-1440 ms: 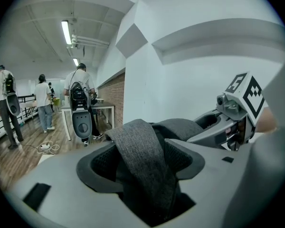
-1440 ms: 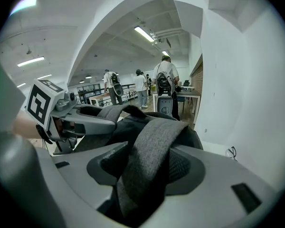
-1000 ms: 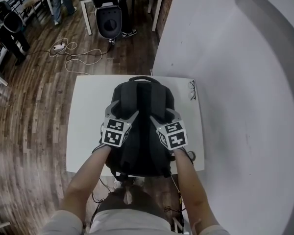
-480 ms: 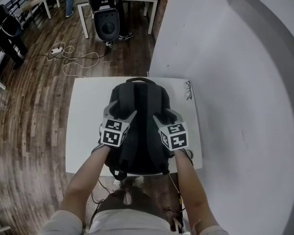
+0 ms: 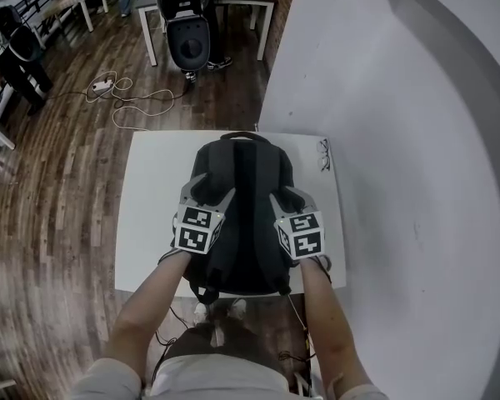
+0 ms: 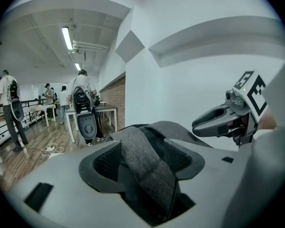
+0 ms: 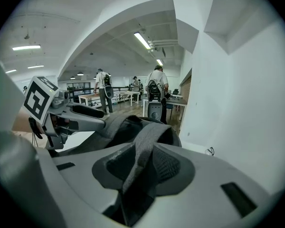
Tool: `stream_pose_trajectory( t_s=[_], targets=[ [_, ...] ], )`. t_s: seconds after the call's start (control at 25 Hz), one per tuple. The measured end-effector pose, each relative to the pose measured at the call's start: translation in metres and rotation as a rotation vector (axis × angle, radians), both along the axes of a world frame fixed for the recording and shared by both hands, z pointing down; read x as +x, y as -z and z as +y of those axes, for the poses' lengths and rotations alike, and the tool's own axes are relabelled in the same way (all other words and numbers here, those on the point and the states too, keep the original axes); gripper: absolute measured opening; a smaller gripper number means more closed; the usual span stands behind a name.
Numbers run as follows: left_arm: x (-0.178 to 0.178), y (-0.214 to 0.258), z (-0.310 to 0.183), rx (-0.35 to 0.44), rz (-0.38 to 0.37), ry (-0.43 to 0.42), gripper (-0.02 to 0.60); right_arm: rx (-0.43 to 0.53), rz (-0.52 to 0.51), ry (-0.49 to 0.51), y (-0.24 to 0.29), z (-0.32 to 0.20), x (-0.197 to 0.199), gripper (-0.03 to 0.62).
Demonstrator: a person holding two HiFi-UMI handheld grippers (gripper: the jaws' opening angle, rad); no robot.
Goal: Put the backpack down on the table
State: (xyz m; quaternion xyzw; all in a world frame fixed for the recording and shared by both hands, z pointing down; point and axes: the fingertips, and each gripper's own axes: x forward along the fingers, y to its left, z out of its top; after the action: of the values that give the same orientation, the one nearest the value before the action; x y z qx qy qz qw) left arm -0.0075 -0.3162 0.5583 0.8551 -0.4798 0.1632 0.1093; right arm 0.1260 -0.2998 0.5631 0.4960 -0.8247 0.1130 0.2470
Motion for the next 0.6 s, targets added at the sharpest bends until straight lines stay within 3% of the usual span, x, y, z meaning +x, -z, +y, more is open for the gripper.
stream_pose_trajectory(
  t_s=[0.2,0.4,0.6],
  targets=[
    [-0.001,0.010,0.009,-0.005,0.026,-0.017,0.249,0.016,0.031,-0.021,0.010,0.007,-0.002,0.067],
    [0.000,0.029,0.023,0.010,0.041,-0.016,0.178,0.036,0.049,-0.026,0.031,0.020,-0.003,0.058],
    [-0.011,0.045,0.037,0.026,0.063,0.033,0.053,0.069,0.076,-0.018,0.047,0.034,-0.011,0.052]
  ],
)
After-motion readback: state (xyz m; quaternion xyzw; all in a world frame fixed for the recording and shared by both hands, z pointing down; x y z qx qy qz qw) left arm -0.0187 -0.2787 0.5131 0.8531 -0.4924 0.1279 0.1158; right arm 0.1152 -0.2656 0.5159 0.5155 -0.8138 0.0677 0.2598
